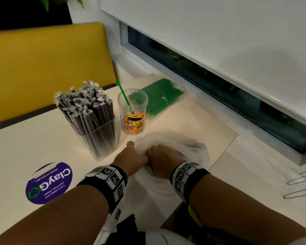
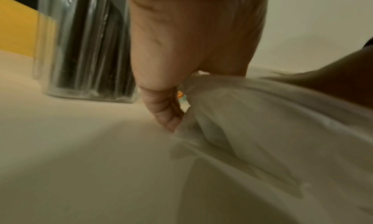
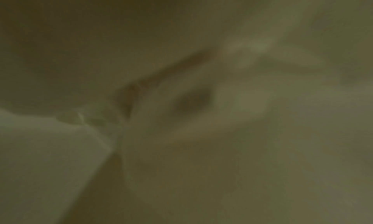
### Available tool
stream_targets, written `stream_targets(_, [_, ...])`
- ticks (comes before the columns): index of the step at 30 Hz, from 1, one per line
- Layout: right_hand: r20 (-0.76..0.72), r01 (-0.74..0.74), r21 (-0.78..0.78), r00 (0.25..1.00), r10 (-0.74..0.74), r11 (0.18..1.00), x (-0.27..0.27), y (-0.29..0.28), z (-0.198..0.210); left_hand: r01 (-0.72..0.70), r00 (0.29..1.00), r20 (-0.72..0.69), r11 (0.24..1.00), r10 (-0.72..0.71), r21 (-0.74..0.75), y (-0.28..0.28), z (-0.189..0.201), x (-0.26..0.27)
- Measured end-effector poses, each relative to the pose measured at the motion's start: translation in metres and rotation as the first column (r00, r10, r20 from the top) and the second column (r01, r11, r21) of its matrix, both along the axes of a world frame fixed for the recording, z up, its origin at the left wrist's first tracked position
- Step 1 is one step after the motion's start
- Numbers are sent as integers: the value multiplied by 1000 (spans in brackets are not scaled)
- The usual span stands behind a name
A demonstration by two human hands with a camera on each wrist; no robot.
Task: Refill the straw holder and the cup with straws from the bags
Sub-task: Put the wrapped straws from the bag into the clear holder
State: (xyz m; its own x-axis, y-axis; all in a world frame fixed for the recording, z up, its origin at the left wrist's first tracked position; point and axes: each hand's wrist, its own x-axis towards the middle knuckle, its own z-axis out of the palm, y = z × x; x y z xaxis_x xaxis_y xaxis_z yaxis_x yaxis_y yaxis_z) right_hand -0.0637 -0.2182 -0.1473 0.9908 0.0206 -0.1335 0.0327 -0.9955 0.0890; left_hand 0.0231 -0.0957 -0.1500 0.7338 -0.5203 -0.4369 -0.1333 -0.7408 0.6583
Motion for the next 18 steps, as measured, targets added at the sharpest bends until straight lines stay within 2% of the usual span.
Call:
stream_targets(2, [44, 60, 44, 997, -62, 997, -2, -3, -2, 20, 998, 50, 992, -26, 121, 0, 5, 1])
stream_targets(4, [83, 109, 75, 990, -116, 991, -7, -3, -4, 0, 1000, 19, 992, -3, 126, 0, 4, 4])
stream_targets(6, [125, 132, 97, 982, -143, 987, -11, -3, -9, -107, 986, -126, 994, 108, 14, 0, 0, 7])
stream_targets(8, [116, 140, 139, 981, -156, 980, -11, -4, -9, -261, 923, -327, 953, 201, -152, -1, -4, 7])
stream_targets(11, [71, 140, 162, 986, -153, 977, -6, -8, 2, -323, 840, -529, 894, 119, -311, -2, -5, 3])
stream_targets(14, [69, 135, 252, 985, -157, 958, -6, -13, 22, -372, 796, -602, 838, 66, -399, -3, 0, 1])
stream_targets(16, [103, 142, 401, 975, -198, 905, -8, -19, 37, -424, 787, -612, 794, 84, -436, -5, 4, 2])
stream_targets(18, [57, 224, 508, 955, -292, 832, -11, -25, 51, -466, 776, -620, 770, 120, -435, -6, 6, 4])
